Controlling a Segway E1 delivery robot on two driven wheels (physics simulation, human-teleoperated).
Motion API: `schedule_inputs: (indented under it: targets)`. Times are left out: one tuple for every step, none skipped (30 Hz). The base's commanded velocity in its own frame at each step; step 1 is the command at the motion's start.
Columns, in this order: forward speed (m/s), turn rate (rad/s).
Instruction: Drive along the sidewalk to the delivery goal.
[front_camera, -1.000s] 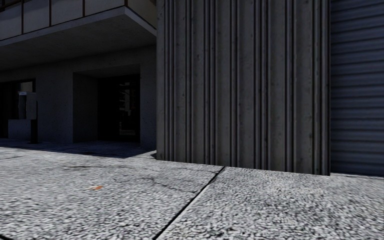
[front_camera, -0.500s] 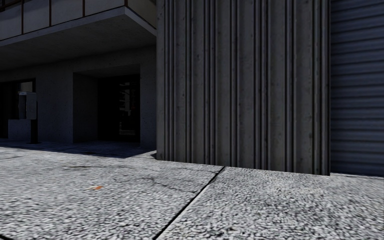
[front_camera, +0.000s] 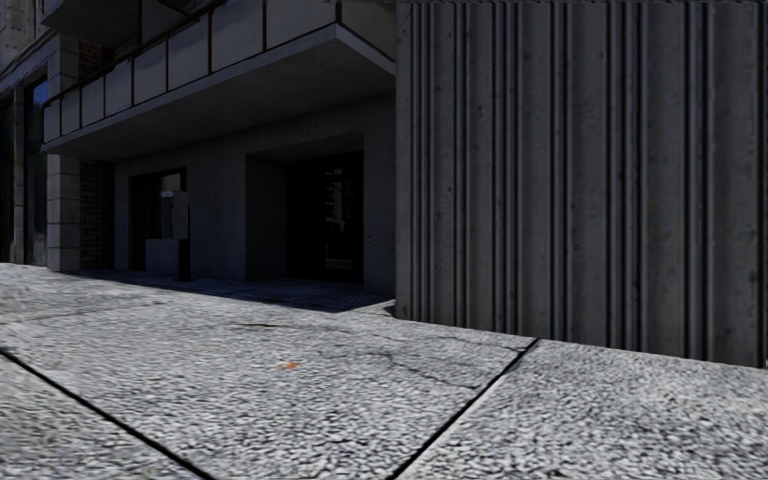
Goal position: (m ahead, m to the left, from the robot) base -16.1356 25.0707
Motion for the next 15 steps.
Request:
schedule_inputs:
  targets:
    - [0.00,0.95]
    - [0.00,0.95]
    - [0.00,0.95]
    - [0.00,0.95]
    - [0.00,0.95]
    - [0.00,0.95]
    - [0.00,0.95]
    - [0.00,0.95]
    - [0.00,0.95]
    - [0.00,0.95]
    - [0.00,0.93]
    - [0.00,0.67]
    - [0.00,0.45]
    - [0.00,0.45]
    - [0.00,0.38]
